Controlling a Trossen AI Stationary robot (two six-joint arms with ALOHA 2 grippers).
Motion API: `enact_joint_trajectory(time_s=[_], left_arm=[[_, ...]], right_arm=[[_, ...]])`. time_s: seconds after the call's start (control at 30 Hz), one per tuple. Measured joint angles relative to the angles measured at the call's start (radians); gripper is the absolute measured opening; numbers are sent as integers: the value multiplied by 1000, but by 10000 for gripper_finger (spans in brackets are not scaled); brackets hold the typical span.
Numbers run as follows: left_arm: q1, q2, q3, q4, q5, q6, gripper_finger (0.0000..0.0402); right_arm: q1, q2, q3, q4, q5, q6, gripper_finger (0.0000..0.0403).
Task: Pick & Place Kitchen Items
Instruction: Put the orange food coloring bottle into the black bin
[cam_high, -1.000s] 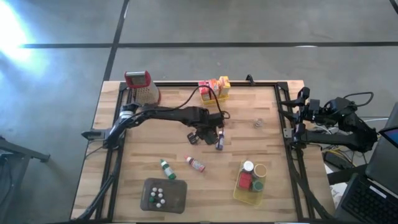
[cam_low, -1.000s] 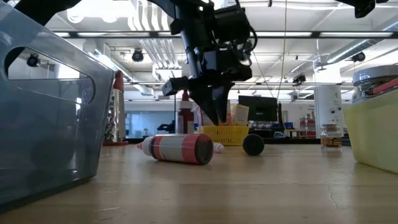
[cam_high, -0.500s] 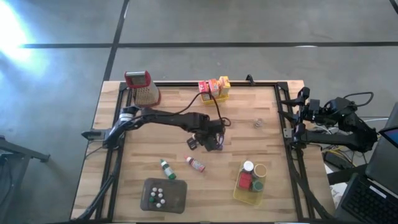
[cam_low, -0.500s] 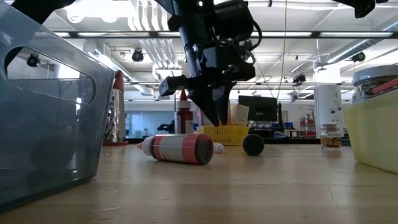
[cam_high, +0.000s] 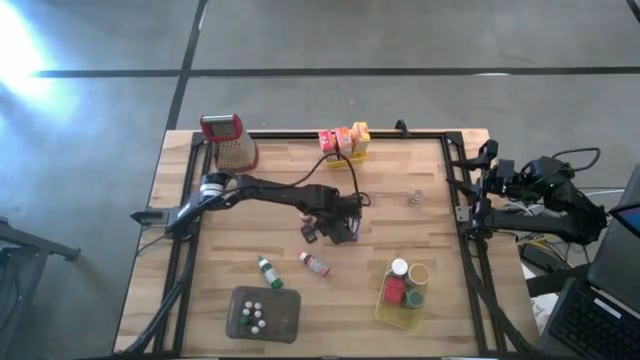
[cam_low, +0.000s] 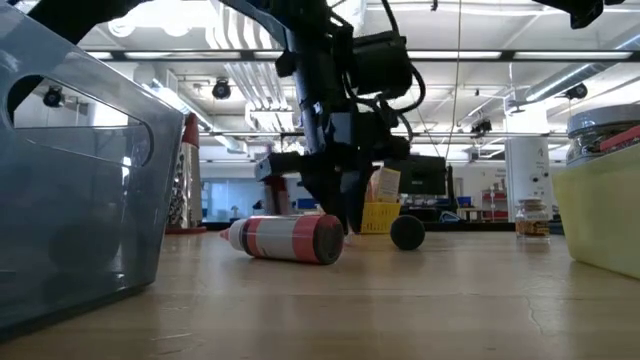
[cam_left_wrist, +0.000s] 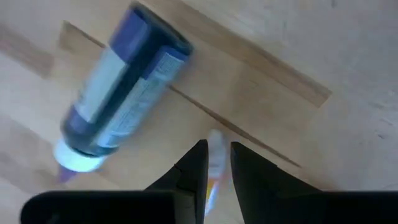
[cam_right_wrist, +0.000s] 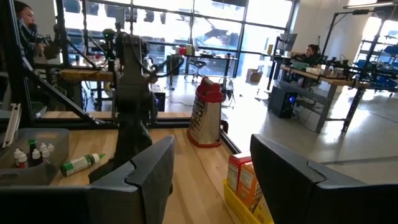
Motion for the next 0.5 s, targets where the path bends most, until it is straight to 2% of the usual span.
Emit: enact_joint_trajectory(time_s=[0.4,0.5], left_arm=[[-8,-19,4,11,-20,-35,74],[-5,-19,4,2,-87,-93,74]], right_arm=[[0,0,0,0,0,0,186],[0,0,0,0,0,2,177]])
